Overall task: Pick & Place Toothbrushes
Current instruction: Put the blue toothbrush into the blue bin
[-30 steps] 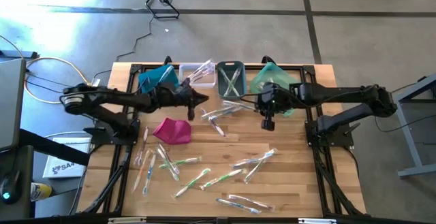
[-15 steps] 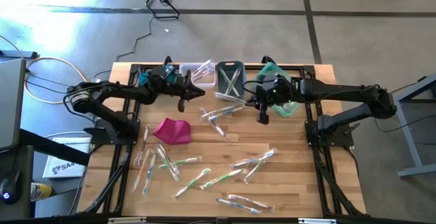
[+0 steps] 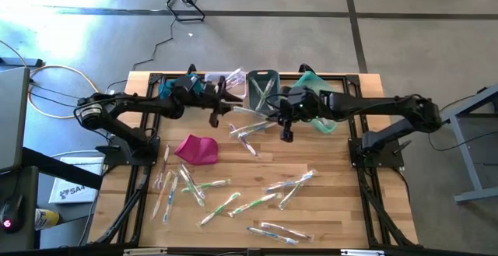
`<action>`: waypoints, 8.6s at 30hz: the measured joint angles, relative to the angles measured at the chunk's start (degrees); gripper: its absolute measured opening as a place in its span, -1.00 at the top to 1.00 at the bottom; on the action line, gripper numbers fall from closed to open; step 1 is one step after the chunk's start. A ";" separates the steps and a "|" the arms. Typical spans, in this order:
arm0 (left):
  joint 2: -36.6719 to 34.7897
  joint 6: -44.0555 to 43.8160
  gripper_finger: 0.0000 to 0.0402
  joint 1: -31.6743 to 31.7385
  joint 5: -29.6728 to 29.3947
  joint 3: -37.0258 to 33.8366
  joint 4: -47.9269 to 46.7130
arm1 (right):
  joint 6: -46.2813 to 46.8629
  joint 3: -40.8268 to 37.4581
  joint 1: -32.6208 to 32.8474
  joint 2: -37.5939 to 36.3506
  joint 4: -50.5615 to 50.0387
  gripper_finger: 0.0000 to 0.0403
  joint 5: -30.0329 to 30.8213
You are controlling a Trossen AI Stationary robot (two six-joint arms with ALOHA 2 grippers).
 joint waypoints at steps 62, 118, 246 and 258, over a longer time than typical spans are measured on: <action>0.02 4.78 0.35 -8.21 -5.75 2.77 -2.60 | -0.18 0.02 0.02 3.81 8.32 0.93 0.29; -2.24 1.39 0.95 -1.78 -6.97 3.26 -10.37 | 6.65 0.09 -0.02 -13.05 -8.96 0.03 -0.59; -7.93 -17.03 0.45 26.27 -55.01 21.31 -107.14 | 9.17 0.00 0.00 1.73 -15.26 0.50 0.09; -7.91 -12.78 0.37 26.11 -51.62 21.31 -102.85 | 9.18 0.00 0.00 1.73 -15.26 0.50 0.11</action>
